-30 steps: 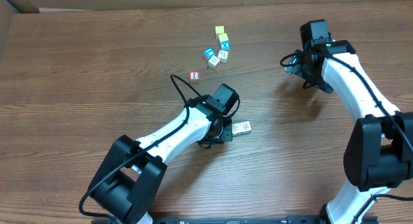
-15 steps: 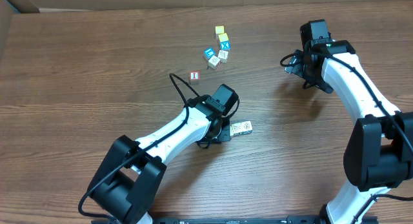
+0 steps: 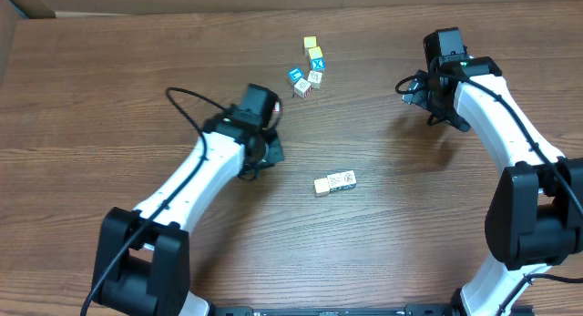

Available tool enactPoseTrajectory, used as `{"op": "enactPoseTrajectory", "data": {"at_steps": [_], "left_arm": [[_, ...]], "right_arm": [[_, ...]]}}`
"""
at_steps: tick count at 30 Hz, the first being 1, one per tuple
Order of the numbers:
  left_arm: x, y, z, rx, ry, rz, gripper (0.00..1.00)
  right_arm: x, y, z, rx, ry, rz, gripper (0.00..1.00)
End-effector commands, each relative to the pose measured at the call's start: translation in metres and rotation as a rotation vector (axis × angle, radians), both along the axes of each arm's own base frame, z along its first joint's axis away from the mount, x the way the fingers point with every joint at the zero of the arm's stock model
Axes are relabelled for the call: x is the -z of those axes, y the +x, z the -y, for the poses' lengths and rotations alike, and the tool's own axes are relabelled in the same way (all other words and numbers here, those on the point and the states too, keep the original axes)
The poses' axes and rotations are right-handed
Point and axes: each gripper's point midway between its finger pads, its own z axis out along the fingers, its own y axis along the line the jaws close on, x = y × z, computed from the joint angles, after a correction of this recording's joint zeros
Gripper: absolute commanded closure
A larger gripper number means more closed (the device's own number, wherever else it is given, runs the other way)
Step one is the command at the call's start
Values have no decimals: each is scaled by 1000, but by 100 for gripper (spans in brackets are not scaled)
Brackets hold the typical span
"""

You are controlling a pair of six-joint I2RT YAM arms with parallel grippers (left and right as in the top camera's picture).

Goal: Flip 4 blocks
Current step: 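Raise the left gripper and move it back to the red I block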

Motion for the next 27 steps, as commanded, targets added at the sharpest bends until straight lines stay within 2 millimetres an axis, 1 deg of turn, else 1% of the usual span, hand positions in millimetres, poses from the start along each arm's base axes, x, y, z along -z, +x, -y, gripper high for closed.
{"op": "enactPoseTrajectory", "data": {"at_steps": [1, 4, 9, 11, 12, 13, 15, 18, 20, 22, 24, 27], "left_arm": [[-7, 4, -9, 31, -16, 8, 90], [-6, 1, -22, 26, -3, -14, 89], [-4, -3, -31, 44, 14, -39, 92], [-8, 0, -32, 43, 8, -33, 92], [-13, 2, -32, 41, 1, -31, 92], [-20, 5, -32, 45, -2, -25, 92], [-42, 13, -33, 54, 0, -9, 91], [-89, 29, -35, 75, 22, 53, 90], [-119, 39, -41, 61, 58, 109, 90], [-144, 48, -44, 50, 73, 165, 90], [-161, 55, -44, 46, 71, 212, 89], [-171, 67, -42, 42, 63, 271, 81]], "right_arm": [[-15, 5, 0, -4, 1, 41, 0], [-15, 5, 0, -3, 1, 41, 0], [-15, 5, 0, -3, 1, 41, 0], [-15, 5, 0, -4, 1, 41, 0], [-15, 5, 0, -4, 1, 41, 0], [-15, 5, 0, -3, 1, 41, 0], [-15, 5, 0, -3, 1, 41, 0], [-15, 5, 0, -4, 1, 41, 0], [-15, 5, 0, -4, 1, 41, 0], [-15, 5, 0, -4, 1, 41, 0], [-15, 5, 0, -4, 1, 41, 0], [-15, 5, 0, -4, 1, 41, 0]]}}
